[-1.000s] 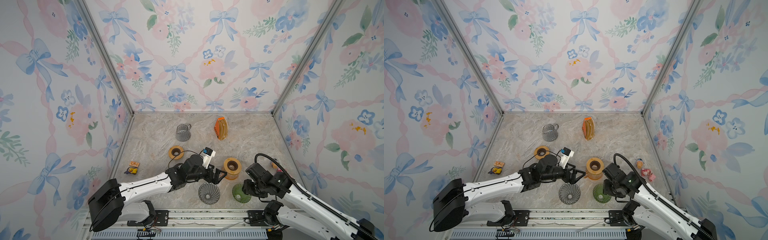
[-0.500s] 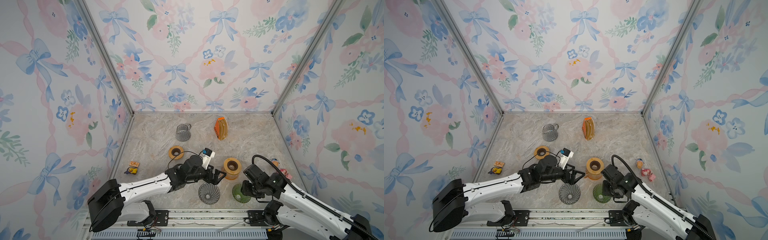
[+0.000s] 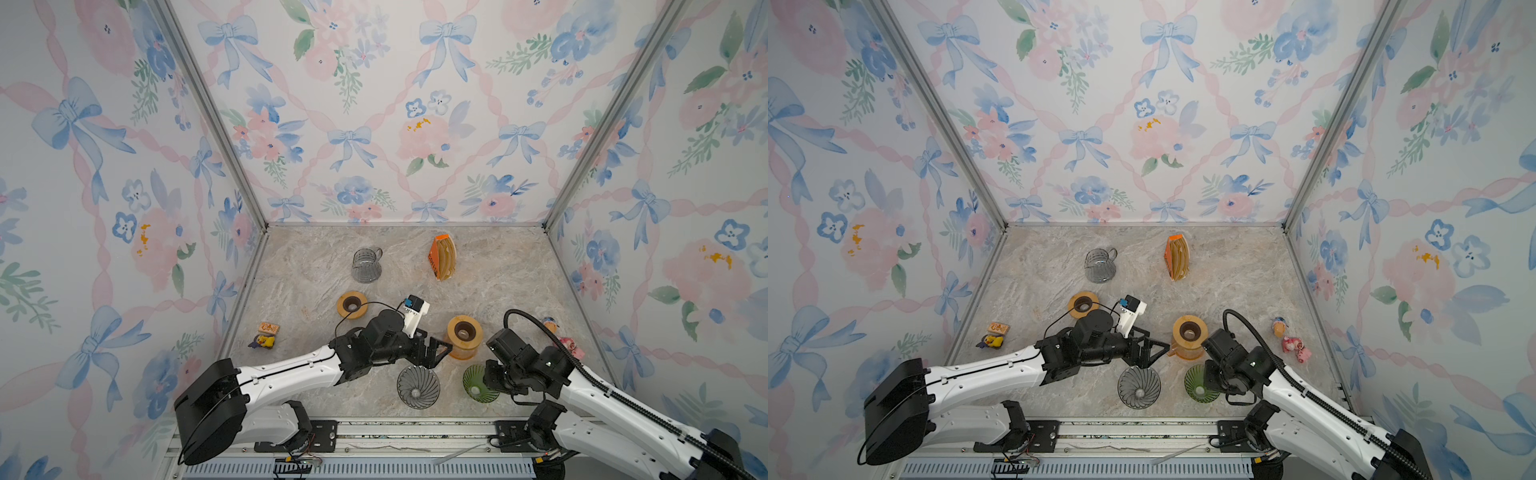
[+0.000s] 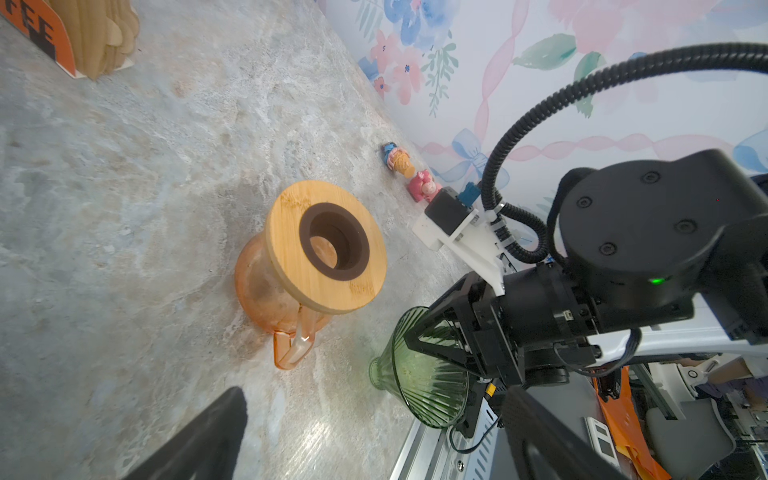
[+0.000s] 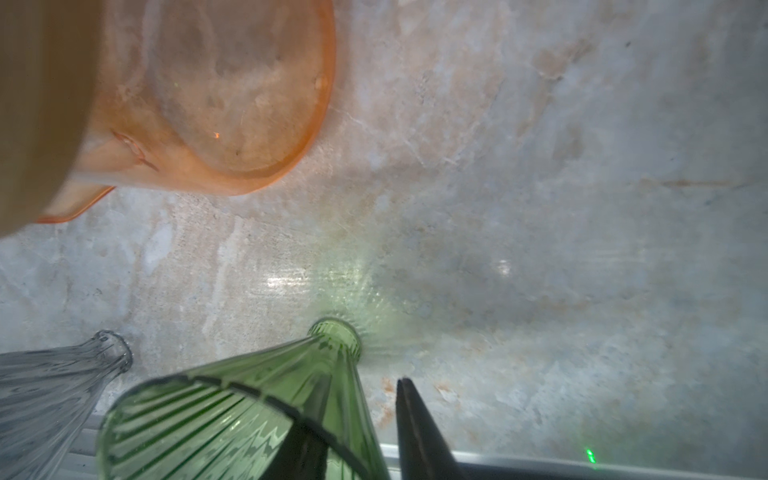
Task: Place the coffee filter in the dripper
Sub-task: 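Lower the right gripper and grasp the green dripper's rim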
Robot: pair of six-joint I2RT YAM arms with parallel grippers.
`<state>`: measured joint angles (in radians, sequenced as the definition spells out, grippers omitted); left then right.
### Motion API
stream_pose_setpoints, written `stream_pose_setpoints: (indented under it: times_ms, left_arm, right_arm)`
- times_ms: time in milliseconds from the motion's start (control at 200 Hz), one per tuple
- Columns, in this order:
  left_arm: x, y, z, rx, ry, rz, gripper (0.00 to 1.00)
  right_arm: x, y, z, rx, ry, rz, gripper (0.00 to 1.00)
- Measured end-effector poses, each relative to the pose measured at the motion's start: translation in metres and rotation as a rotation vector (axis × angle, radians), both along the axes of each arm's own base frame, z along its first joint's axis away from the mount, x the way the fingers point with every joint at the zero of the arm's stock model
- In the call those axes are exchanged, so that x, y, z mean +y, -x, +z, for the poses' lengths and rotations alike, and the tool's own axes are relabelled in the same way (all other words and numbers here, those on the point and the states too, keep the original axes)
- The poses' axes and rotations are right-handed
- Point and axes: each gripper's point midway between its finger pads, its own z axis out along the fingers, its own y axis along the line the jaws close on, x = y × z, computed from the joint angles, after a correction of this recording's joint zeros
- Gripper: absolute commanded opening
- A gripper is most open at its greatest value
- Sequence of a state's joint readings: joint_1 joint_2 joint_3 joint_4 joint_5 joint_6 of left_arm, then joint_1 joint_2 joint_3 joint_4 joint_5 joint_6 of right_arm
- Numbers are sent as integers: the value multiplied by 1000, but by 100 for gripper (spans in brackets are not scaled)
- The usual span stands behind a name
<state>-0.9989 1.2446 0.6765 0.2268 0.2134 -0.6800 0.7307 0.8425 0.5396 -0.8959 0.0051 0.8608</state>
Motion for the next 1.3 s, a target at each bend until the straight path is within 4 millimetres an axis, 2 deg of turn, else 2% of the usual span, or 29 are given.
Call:
stream_pose_setpoints:
  times_ms: [870,1300]
  left_arm:
    - [-3,-1,6,1,36,-22,98]
    - [0,-7,7,26,49,-1,98]
  right_arm:
    - [-11,-5,8,-74,20,-21,21]
    - [-15,-8,12,-105,21,-44,14]
